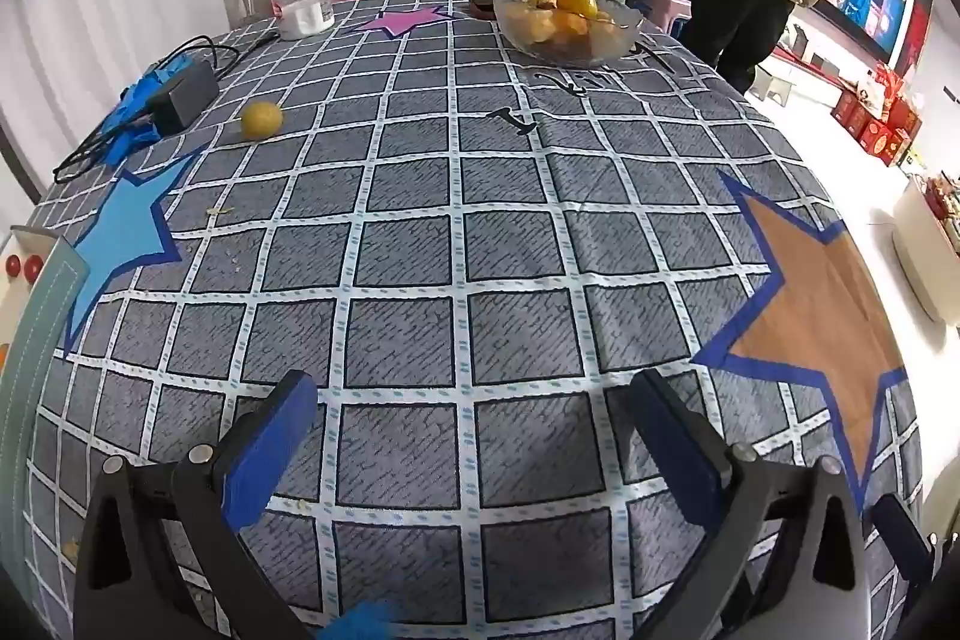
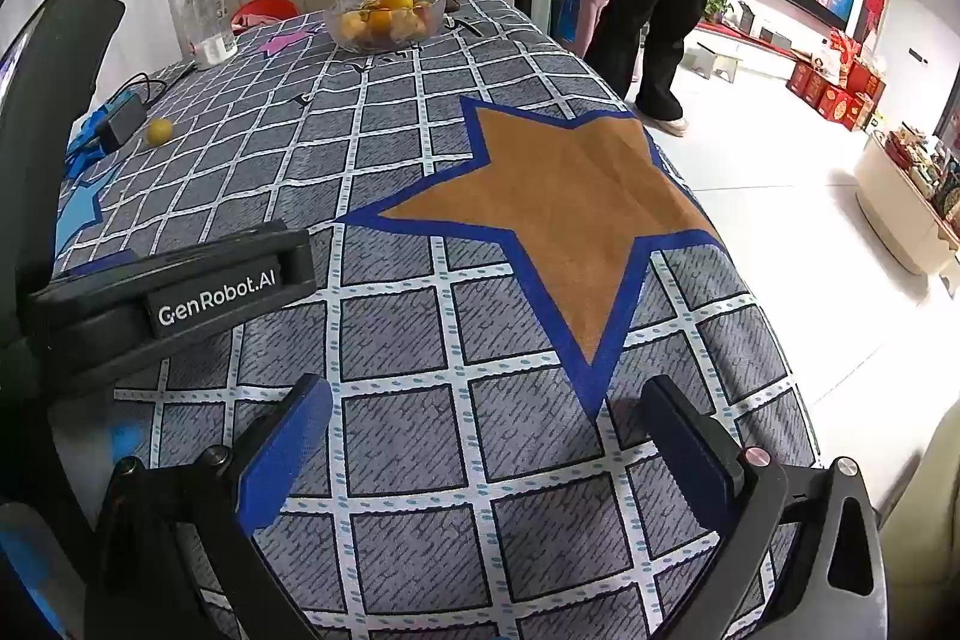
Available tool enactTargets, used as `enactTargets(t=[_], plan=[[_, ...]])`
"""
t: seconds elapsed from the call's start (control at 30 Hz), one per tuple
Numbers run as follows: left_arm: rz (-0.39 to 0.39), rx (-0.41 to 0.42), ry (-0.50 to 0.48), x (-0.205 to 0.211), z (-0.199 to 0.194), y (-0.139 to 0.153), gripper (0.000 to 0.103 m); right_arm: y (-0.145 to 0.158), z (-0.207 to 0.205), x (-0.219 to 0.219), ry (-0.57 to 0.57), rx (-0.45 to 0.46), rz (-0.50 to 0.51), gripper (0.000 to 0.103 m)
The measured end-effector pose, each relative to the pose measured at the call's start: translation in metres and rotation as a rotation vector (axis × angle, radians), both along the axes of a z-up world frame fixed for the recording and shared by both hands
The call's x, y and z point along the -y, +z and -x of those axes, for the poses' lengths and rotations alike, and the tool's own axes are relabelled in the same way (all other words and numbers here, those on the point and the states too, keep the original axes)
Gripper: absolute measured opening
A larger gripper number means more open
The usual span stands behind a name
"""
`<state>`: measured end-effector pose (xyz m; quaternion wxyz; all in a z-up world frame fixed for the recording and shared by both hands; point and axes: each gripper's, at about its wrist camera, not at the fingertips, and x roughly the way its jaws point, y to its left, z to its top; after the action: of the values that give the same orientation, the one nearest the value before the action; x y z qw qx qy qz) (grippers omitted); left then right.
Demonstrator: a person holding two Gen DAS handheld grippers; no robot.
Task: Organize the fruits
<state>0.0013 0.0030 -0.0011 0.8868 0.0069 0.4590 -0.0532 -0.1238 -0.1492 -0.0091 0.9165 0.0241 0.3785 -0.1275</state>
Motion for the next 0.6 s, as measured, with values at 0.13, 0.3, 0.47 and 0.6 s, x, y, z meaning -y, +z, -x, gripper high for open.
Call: enactTargets(t=[0.13, 0.3, 0.47, 0.6], plan=[[-0.033, 0.006, -0.002, 0.0026, 0.0009, 0.0005, 0.103, -0.0002, 0.0000, -0.0003, 0.000, 0.001, 0.002, 0.103], [-0.036, 0.004, -0.002, 0.0017, 0.0002, 0.0001, 0.103, -0.0005, 0.0001, -0.0009, -0.001, 0.001, 0.005, 0.103], [-0.036, 0.004, -0.002, 0.0025, 0.0007, 0.0005, 0.103, -0.0004, 0.0001, -0.0003, -0.001, 0.000, 0.006, 0.103], [-0.037, 0.004, -0.002, 0.0019, 0.0003, 0.0002, 0.103, -0.0002, 0.0002, 0.0000, -0.001, 0.001, 0.006, 0.103]])
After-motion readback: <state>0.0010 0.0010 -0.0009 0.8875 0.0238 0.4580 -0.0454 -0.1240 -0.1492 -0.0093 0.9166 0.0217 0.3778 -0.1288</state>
